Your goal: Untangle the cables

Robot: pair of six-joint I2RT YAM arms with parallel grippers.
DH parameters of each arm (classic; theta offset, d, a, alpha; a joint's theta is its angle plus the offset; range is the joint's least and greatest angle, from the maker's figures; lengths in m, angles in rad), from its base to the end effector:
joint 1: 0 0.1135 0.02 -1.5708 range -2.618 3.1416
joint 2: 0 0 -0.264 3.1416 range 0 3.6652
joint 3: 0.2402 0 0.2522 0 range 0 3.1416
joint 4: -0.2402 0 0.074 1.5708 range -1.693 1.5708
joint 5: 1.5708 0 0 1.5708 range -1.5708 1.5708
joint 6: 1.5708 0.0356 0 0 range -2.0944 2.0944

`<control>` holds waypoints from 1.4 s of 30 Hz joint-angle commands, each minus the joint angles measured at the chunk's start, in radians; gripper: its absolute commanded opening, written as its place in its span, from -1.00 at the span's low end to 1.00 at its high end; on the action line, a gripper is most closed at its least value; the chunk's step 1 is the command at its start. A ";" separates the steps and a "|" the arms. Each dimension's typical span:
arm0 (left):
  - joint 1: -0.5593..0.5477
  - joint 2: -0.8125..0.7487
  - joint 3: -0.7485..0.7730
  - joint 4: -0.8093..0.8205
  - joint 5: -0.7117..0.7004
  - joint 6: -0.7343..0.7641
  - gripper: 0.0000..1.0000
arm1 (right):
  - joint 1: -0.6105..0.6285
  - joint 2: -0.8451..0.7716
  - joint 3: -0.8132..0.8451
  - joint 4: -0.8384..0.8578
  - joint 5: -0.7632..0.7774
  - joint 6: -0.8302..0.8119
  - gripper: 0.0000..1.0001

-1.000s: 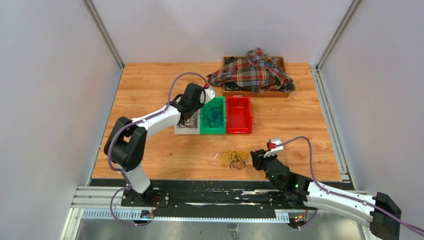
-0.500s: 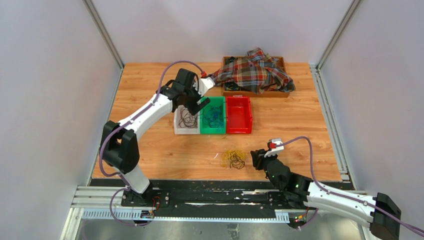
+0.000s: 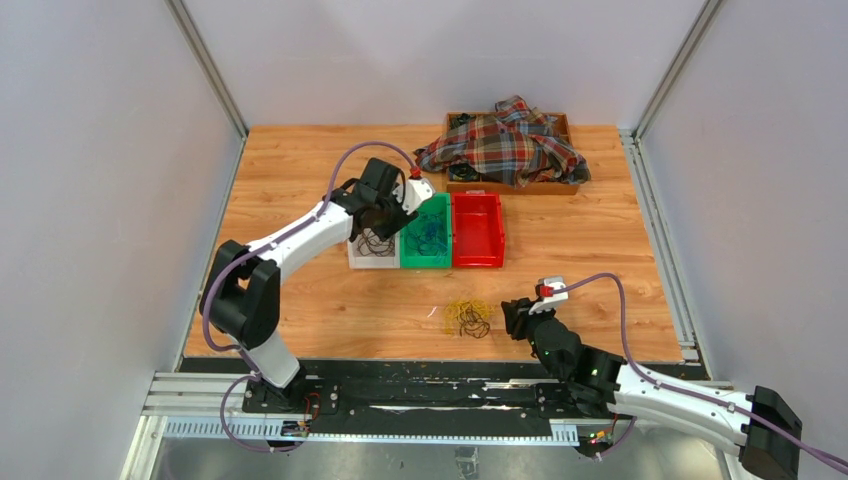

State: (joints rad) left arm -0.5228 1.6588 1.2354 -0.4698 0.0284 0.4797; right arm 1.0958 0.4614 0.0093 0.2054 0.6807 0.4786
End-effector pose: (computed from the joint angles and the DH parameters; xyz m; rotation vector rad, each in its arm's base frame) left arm 0.3113 -0.1806 0.2452 1.1949 2.1551 -0.0537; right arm 0.0788 0.1043 0.1532 -0.0704 1.7899 0.5217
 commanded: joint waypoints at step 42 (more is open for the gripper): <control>-0.068 -0.232 0.135 -0.395 0.340 -0.073 0.96 | -0.166 0.095 0.138 0.065 -0.484 -0.180 0.21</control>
State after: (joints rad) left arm -0.5682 1.4521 1.4033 -0.7940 0.2264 0.4438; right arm 1.0409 0.4759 0.1020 0.1967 0.4343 0.3191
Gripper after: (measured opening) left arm 0.979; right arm 0.631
